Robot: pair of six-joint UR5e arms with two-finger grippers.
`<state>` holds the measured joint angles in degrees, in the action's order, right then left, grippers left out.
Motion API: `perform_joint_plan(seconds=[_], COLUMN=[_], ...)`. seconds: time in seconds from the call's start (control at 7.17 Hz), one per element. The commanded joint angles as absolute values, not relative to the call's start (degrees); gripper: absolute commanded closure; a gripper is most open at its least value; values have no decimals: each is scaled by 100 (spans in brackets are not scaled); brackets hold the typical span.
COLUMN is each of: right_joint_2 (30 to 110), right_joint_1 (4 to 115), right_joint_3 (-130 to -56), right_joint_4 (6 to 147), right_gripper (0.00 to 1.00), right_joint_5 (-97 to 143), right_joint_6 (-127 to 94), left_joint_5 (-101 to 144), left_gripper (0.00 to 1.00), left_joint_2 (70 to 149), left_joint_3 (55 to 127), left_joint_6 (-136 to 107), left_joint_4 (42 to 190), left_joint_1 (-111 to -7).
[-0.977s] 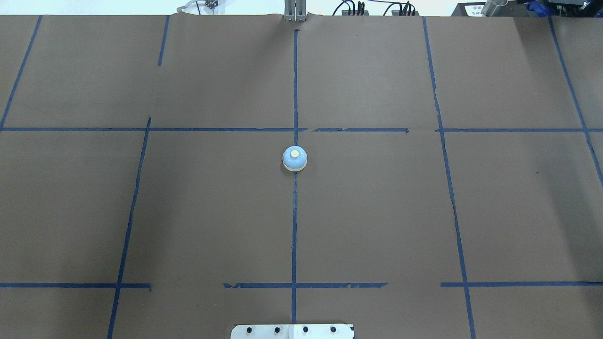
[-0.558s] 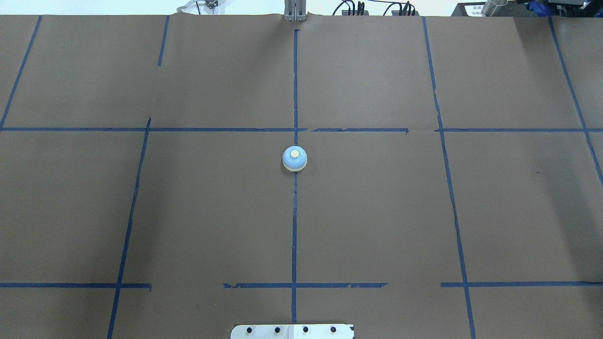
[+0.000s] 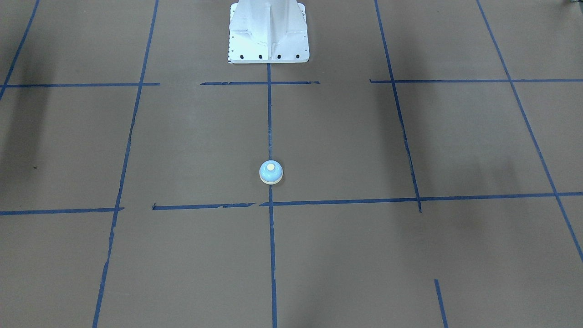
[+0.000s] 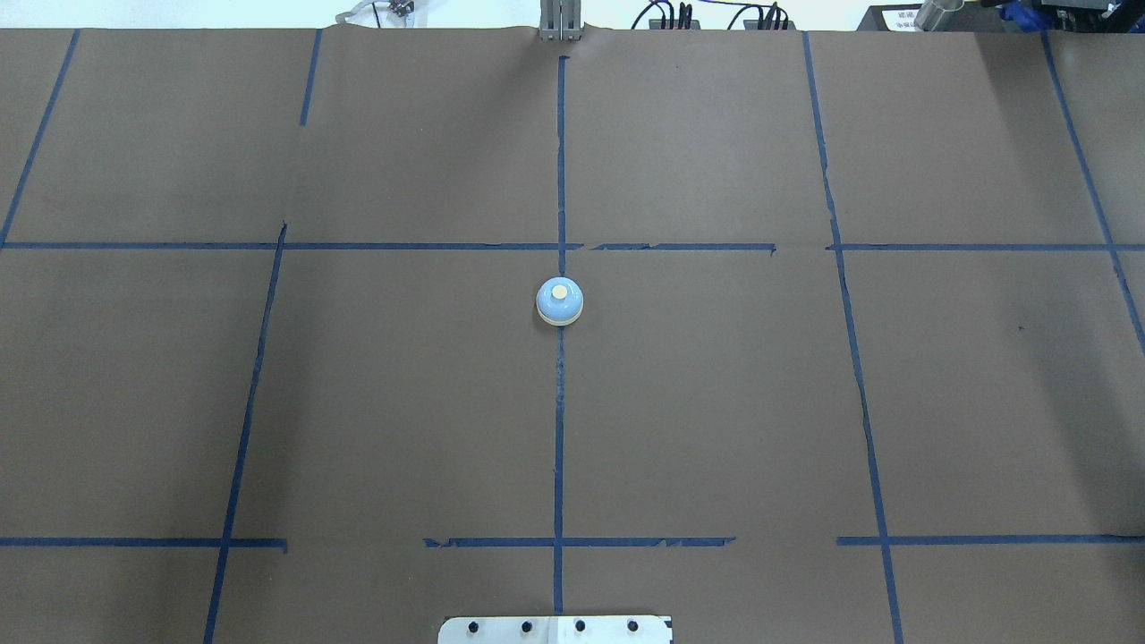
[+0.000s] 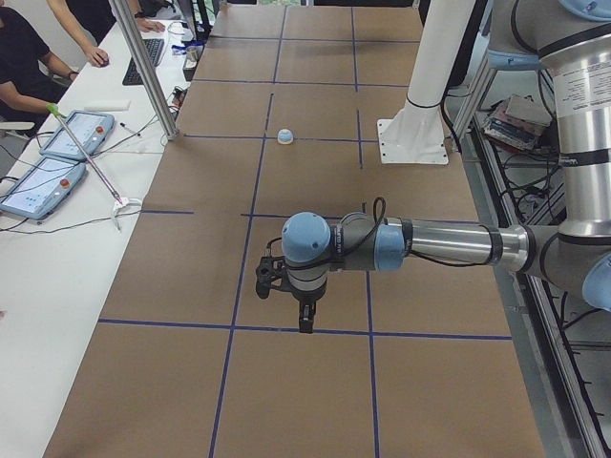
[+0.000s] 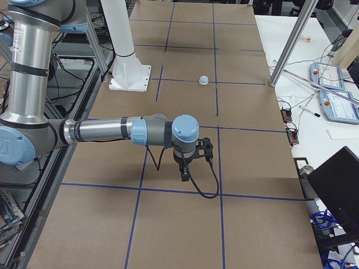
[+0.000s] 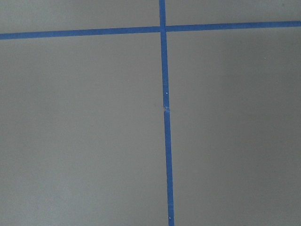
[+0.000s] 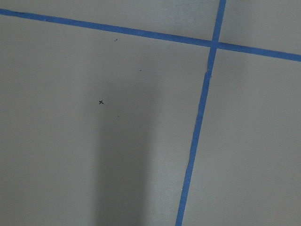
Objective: Place and press bell with both arms
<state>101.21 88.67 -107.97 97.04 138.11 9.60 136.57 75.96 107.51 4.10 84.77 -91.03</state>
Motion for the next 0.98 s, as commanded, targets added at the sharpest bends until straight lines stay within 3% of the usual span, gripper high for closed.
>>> perform_joint_plan(seconds=[0.0,0.84], right_joint_2=[10125,10125], right_joint_1=[8859,8859], right_joint_3=[-10802,-10802], right_joint_4=[9694,9686], right_gripper=[0,0], right_joint_5=[13808,13808], right_joint_6=[967,967], left_joint_5=[13667,13702], left_gripper=[0,0], left_joint_2=[7524,7603], left_joint_3=[10749,10802], left_joint_6=[422,387], left_joint_4=[8473,8464], left_joint_1=[-9105,-9105])
